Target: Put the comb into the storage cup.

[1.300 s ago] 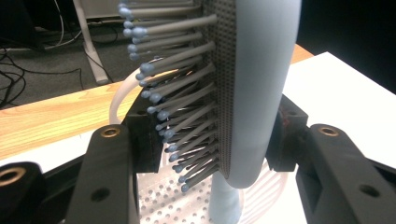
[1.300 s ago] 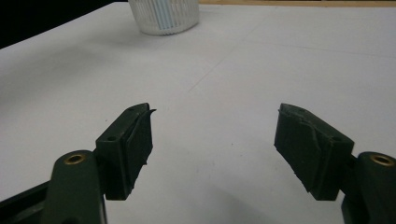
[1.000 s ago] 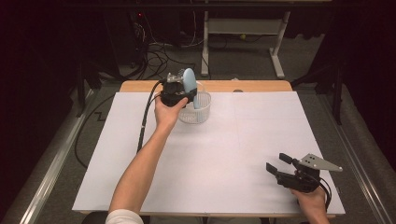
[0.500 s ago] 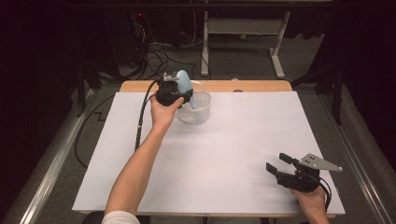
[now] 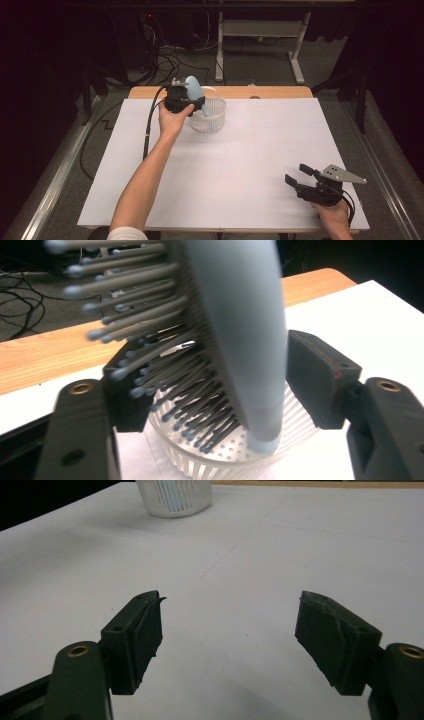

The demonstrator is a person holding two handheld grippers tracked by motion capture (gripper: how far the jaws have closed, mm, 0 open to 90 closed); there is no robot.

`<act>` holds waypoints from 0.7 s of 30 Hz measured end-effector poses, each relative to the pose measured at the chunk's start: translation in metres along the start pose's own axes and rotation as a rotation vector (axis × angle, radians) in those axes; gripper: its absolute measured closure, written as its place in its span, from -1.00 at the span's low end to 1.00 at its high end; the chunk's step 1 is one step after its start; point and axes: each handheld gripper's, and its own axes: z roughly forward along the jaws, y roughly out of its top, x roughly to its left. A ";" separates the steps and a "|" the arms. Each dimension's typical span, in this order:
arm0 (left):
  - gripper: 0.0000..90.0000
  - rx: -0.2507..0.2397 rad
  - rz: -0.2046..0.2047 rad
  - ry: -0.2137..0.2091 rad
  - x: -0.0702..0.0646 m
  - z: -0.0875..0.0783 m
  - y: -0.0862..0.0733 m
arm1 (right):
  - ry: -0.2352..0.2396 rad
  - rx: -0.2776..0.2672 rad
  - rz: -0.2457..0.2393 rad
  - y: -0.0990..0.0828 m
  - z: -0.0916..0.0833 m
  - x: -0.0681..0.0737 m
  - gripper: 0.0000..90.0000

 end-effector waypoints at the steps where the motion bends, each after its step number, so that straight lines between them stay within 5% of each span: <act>1: -0.35 0.004 -0.002 0.001 0.001 0.000 0.000 | 0.000 0.001 0.000 0.000 0.000 0.000 -0.39; 21: -0.44 0.049 -0.005 0.011 0.009 -0.004 -0.002 | -0.001 0.002 0.002 0.000 0.000 0.000 -0.39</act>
